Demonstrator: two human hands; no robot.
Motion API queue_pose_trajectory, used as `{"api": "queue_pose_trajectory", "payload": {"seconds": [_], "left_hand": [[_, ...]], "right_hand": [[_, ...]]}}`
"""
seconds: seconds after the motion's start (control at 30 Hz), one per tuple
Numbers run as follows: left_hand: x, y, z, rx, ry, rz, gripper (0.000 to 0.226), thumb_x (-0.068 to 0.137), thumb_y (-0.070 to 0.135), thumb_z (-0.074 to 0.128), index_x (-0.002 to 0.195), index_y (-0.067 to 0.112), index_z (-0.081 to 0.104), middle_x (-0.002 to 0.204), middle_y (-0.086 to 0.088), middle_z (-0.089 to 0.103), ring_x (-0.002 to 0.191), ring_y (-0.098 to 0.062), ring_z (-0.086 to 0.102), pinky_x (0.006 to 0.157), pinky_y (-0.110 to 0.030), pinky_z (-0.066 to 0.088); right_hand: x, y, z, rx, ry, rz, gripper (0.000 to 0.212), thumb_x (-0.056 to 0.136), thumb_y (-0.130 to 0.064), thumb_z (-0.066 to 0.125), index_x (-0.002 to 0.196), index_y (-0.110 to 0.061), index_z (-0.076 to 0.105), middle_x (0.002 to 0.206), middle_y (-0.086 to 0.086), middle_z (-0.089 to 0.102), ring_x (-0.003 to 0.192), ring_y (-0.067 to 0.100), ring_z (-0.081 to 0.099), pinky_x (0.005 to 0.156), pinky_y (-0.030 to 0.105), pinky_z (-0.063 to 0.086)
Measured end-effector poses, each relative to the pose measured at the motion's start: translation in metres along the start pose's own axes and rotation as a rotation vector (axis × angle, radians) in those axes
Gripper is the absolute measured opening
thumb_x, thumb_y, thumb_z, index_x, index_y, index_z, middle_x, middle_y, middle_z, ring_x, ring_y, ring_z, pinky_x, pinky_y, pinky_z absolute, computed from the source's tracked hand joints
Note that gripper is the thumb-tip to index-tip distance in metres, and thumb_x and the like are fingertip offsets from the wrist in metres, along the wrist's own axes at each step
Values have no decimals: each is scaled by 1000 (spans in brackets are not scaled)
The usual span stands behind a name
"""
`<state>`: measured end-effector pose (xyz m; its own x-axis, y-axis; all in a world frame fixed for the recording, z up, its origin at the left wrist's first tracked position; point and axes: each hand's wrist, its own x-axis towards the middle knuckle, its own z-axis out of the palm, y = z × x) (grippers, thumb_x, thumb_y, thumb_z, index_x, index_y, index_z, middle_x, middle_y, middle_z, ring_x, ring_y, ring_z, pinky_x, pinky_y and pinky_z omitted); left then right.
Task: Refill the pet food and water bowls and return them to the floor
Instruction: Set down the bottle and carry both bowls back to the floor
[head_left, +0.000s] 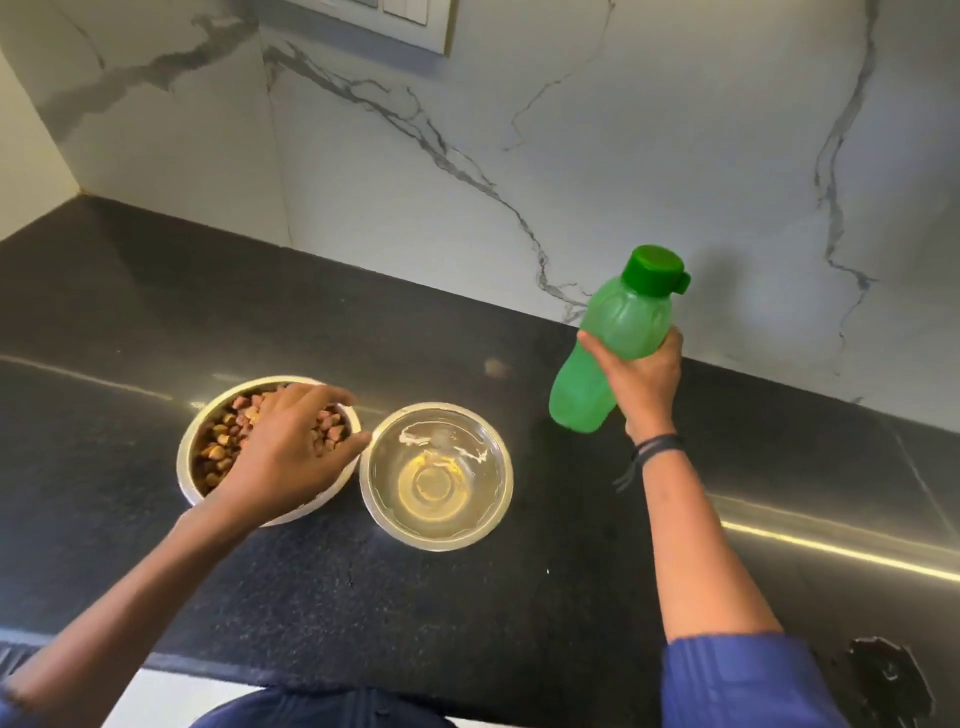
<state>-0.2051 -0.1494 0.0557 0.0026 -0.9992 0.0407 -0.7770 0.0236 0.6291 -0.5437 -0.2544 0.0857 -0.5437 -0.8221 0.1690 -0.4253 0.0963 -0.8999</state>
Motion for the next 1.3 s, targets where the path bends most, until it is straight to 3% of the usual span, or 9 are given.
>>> {"api": "queue_pose_trajectory", "payload": {"seconds": [0.17, 0.27, 0.5, 0.7, 0.8, 0.9, 1.03, 1.2, 1.3], "left_hand": [[-7, -33, -3, -14, 100, -149, 50, 78, 38, 75, 121, 19, 58, 130, -10, 56, 124, -33, 45, 104, -54, 36], [-15, -44, -7, -45, 143, -206, 50, 79, 32, 76, 123, 18, 58, 135, -12, 52, 129, -35, 36, 103, -57, 35], [-22, -69, -18, -50, 225, -239, 45, 76, 21, 79, 117, 14, 62, 123, -13, 57, 123, -34, 37, 98, -53, 38], [-24, -73, -22, -70, 269, -213, 45, 77, 18, 78, 118, 13, 59, 126, -14, 54, 125, -33, 35, 97, -53, 38], [-27, -79, -20, -73, 277, -209, 48, 79, 20, 76, 122, 13, 57, 129, -13, 52, 126, -31, 34, 97, -52, 38], [-27, -85, -16, -80, 276, -223, 52, 80, 26, 75, 126, 14, 52, 132, -11, 49, 127, -28, 33, 99, -49, 38], [-29, -89, -9, -114, 287, -258, 60, 82, 30, 73, 132, 16, 43, 136, -10, 42, 129, -26, 30, 102, -49, 36], [-32, -96, -2, -273, 239, -406, 67, 85, 27, 70, 138, 13, 32, 140, -12, 33, 132, -26, 30, 109, -49, 35], [-36, -96, -1, -522, 193, -520, 60, 90, 22, 64, 139, 17, 28, 138, -6, 33, 123, -20, 40, 103, -45, 44]], "right_hand": [[55, -1, 46, 104, 3, 110, 88, 57, -29, 93, 127, -9, 43, 125, 8, 59, 108, 22, 59, 89, 27, 47], [73, 3, 69, 189, 47, 172, 93, 56, -27, 93, 130, -11, 40, 129, 9, 58, 113, 24, 59, 98, 35, 49], [97, 3, 92, 149, 7, 185, 96, 57, -29, 93, 131, -9, 35, 134, 12, 55, 118, 27, 57, 102, 38, 48], [83, 16, 85, 176, -67, 280, 124, 32, -57, 91, 130, -12, 30, 133, 9, 53, 115, 23, 58, 94, 51, 53], [33, 16, 79, 153, -98, 318, 110, 55, -49, 87, 139, -9, 27, 123, 6, 59, 109, 20, 61, 95, 51, 52], [-33, 25, 71, 106, -175, 370, 106, 61, -53, 80, 145, -12, 29, 116, 6, 63, 97, 20, 64, 95, 51, 53], [-117, 40, 55, 86, -246, 451, 77, 78, -42, 77, 140, -12, 43, 126, 7, 60, 111, 22, 61, 96, 38, 50], [-182, 37, 38, 61, -296, 512, 53, 83, -43, 71, 127, -19, 55, 114, 0, 65, 98, 13, 64, 85, 35, 55], [-204, 34, 34, 82, -320, 557, 47, 87, -42, 67, 126, -20, 54, 94, -1, 69, 75, 12, 67, 66, 31, 60]]}}
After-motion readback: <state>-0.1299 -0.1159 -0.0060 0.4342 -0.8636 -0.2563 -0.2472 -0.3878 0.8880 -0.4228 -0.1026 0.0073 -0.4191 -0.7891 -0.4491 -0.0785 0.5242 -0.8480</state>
